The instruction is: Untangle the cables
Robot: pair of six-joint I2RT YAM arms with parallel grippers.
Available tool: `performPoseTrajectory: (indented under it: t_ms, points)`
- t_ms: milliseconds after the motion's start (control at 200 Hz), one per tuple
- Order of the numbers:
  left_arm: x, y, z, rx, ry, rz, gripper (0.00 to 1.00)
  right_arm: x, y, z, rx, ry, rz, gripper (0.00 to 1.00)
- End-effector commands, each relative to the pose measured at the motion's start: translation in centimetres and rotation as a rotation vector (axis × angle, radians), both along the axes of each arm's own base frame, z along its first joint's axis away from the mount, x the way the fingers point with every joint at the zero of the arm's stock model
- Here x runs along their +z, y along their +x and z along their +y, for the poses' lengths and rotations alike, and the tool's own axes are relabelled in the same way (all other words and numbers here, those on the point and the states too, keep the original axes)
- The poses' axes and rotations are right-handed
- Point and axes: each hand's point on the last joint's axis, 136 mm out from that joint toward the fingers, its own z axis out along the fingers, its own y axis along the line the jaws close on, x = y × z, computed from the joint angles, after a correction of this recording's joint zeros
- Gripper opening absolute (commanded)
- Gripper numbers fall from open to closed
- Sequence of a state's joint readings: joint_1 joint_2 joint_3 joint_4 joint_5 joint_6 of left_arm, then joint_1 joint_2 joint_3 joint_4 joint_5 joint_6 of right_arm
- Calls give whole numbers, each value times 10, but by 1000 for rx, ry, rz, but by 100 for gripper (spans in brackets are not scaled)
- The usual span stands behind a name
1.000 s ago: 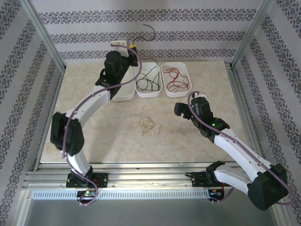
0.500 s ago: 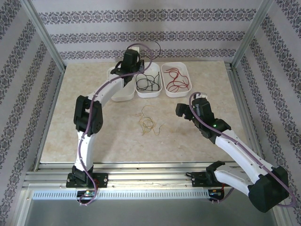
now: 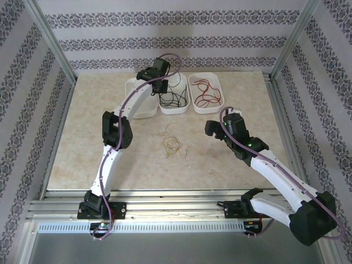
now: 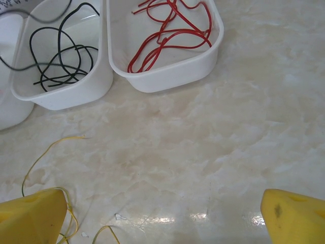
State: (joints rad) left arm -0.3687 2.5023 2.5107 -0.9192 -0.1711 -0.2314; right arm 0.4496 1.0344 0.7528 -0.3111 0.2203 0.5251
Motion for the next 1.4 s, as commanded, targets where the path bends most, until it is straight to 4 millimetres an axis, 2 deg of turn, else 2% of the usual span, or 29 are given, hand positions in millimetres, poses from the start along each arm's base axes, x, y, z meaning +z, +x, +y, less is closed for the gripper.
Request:
performPoseTrajectory:
  t_ms: [0,280,595,739,799,894,949,979,1099,1209,1394]
  points:
    - [1,-19,11,-42,143,64,0,9,3,1,-18,15,-14,98]
    - [-12,-13,-21,-154,146,45,0,6,3,5,-11,28,1,98]
    - [-28,-1,-35,-187,121,24,0,9,-4,-1,-24,31,-10,98]
    - [-40,4,-33,-184,146,25,0,9,-6,-2,-27,38,-11,98]
    - [-45,3,-31,-181,155,35,8,9,-6,-2,-27,39,-12,98]
    - [-45,2,-32,-176,149,39,27,9,-6,-1,-25,37,-9,98]
    - [-40,3,-32,-172,138,30,40,10,-5,0,-21,36,-10,98]
    - [-35,3,-34,-171,130,19,44,11,-4,0,-19,36,-11,98]
    - [-9,5,-37,-167,107,-29,45,16,-2,3,-12,34,-19,98]
    - [23,5,-42,-165,81,-91,45,18,0,4,-10,32,-22,98]
    - [66,-3,-50,-168,56,-164,46,19,0,4,-6,29,-29,98]
